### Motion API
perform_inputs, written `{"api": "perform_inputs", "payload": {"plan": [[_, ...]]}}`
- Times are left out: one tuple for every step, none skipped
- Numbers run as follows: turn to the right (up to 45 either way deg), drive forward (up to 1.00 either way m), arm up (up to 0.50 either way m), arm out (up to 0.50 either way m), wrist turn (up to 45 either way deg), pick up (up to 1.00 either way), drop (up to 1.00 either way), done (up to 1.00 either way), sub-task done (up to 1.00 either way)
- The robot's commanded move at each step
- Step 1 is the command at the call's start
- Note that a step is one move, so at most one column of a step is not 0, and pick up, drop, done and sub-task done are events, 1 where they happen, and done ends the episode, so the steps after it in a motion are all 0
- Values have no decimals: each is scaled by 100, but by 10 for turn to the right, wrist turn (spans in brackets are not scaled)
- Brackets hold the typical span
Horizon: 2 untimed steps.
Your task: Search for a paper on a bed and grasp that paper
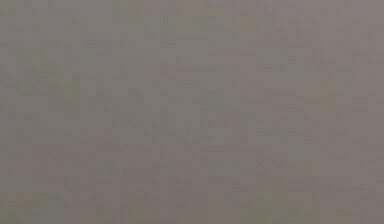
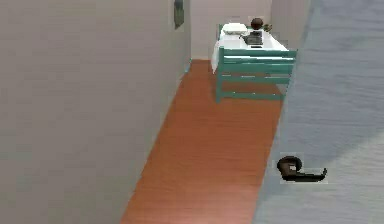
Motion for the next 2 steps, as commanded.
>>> {"api": "perform_inputs", "payload": {"plan": [[450, 0, 0, 0, 0, 0, 0, 0, 0], [450, 0, 0, 0, 0, 0, 0, 0, 0]]}}
